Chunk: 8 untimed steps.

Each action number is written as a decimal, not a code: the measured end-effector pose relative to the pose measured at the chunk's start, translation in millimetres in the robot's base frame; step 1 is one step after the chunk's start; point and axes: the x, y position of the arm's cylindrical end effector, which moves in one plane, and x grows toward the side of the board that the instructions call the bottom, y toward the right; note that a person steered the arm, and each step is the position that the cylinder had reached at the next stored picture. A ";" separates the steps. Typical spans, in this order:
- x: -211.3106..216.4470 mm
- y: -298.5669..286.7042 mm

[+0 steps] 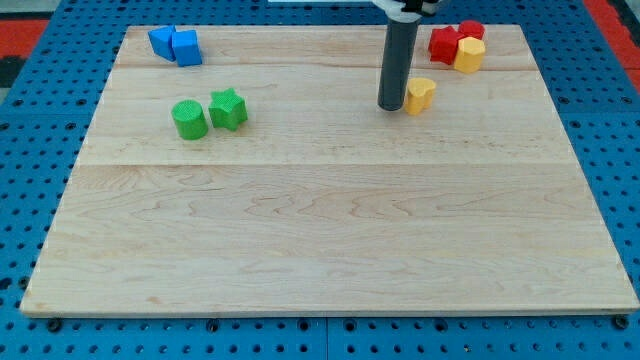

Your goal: Move the yellow heart into the red blocks and yellow hexagon

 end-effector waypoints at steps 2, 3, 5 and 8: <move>-0.5 41.7; -27.0 53.1; -40.6 58.1; -40.8 89.4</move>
